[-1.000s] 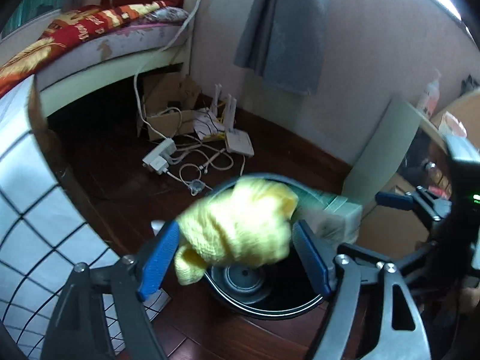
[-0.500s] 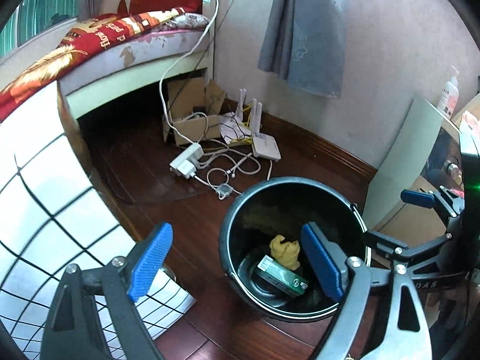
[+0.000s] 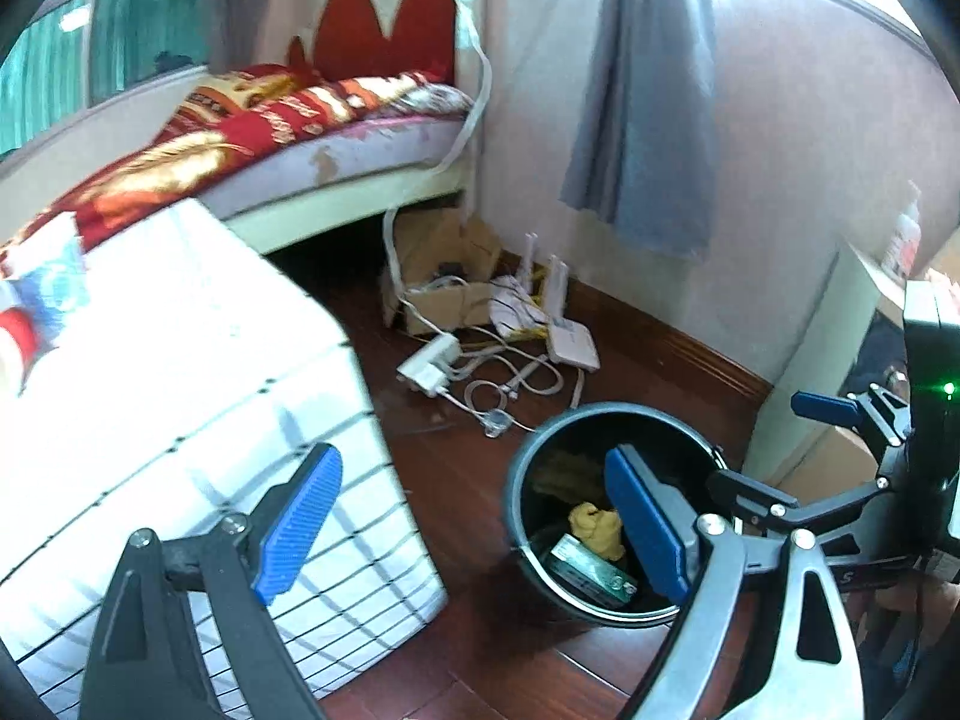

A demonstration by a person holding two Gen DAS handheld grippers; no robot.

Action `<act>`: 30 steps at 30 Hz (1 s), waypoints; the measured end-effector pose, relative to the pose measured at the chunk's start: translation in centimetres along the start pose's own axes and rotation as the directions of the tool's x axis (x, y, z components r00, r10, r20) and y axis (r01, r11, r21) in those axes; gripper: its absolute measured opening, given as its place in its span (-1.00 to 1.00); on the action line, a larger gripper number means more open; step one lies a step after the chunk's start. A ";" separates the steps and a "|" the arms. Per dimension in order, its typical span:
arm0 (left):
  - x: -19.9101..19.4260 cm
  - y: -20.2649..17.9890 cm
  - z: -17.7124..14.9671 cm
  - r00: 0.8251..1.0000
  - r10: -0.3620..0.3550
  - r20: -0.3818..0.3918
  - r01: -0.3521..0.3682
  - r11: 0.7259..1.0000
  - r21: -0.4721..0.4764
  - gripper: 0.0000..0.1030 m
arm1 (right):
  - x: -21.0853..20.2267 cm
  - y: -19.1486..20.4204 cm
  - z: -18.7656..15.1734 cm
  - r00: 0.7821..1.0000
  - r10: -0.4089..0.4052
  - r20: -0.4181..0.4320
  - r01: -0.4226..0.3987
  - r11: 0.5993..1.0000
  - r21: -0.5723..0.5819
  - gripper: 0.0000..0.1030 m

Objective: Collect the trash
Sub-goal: 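Grasp the clear plastic bag with the left tool while the right tool grasps the red cup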

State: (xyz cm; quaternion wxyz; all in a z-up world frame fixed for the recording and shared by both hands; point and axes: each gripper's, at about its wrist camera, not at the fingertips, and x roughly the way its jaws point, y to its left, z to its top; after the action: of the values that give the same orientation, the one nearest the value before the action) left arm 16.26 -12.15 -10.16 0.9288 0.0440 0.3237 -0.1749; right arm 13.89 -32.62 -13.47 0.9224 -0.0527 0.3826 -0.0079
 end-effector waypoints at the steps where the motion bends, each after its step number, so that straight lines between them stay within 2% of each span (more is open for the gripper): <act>1: -0.6 0.7 0.0 1.000 0.014 0.008 -0.014 1.000 -0.014 0.80 | -0.3 0.5 0.3 1.000 0.004 0.010 -0.004 1.000 -0.006 1.00; 7: -4.7 4.3 0.2 0.990 0.128 0.064 -0.125 0.991 -0.057 0.84 | -2.2 4.1 2.3 0.995 0.059 0.076 -0.056 0.998 -0.037 1.00; 20: -11.3 12.1 -1.3 0.949 0.292 0.118 -0.266 0.944 -0.196 0.84 | -5.0 11.7 5.2 0.970 0.178 0.166 -0.160 0.980 -0.116 1.00; 25: -13.3 16.8 -2.8 0.919 0.381 0.098 -0.340 0.894 -0.291 0.84 | -5.5 14.8 6.6 0.944 0.258 0.205 -0.232 0.962 -0.145 1.00; 28: -14.2 20.1 -3.6 0.893 0.442 0.082 -0.389 0.851 -0.352 0.84 | -5.3 17.8 7.8 0.950 0.262 0.172 -0.227 0.953 -0.201 1.00; 30: -14.4 22.2 -3.9 0.880 0.470 0.069 -0.409 0.823 -0.394 0.84 | -5.4 19.5 8.7 0.938 0.287 0.194 -0.244 0.945 -0.220 1.00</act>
State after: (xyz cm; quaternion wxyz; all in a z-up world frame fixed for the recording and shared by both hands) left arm 11.35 13.62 -5.04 0.9587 -0.0716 0.2544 0.1050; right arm 15.68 -12.12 -5.58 0.9426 -0.0898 0.2789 0.1602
